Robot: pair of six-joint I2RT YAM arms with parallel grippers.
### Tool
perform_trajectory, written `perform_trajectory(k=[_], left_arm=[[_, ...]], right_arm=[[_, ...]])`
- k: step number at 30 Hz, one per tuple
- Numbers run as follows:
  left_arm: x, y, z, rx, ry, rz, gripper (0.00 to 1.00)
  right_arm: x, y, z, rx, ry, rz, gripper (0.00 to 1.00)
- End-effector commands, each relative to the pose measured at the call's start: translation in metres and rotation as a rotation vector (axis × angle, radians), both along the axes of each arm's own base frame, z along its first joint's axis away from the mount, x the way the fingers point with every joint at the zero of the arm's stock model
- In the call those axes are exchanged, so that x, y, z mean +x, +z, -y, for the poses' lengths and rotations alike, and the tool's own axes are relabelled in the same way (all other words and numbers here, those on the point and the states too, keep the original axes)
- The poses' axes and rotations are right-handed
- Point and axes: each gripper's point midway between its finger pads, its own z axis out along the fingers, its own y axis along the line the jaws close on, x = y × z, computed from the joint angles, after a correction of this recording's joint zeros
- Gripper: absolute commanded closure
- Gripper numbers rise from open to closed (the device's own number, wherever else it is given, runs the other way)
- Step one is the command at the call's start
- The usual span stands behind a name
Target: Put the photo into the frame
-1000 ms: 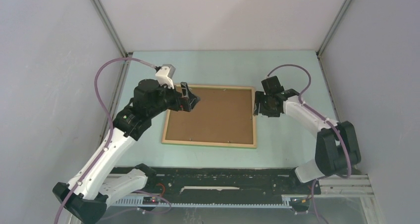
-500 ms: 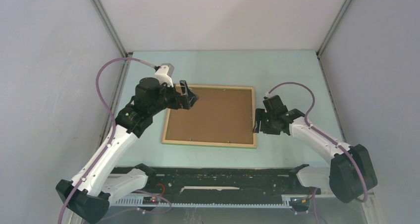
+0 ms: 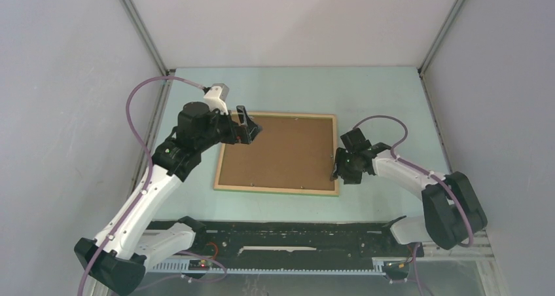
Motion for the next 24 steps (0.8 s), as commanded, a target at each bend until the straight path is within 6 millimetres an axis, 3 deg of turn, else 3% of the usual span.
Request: perform_trajectory(k=[1,7,14,19,24], left_arm=[[0.002,0.003,0.002,-0.023,-0.012,0.01,0.0],[0.003,0.0,0.002,-0.031,-0.015,-0.007,0.0],[0.011,-0.008,-0.005,-0.012,0.022,-0.037,0.0],[0.028,-0.027,-0.022,0.015,0.108,-0.09,0.0],[0.052,-0.058,-0.053,-0.014,0.239,-0.214,0.0]], right_arm=[[-0.002,-0.011,-0.004,-0.022,-0.023,-0.027,0.42],[0.011,-0.01,0.006,-0.125,-0.012,-0.004,0.4],[0.024,-0.025,0.026,-0.266,-0.062,0.005,0.44],[0.024,-0.034,0.023,-0.243,-0.074,0.009,0.57],[0.022,-0.035,0.033,-0.253,-0.107,0.045,0.66]])
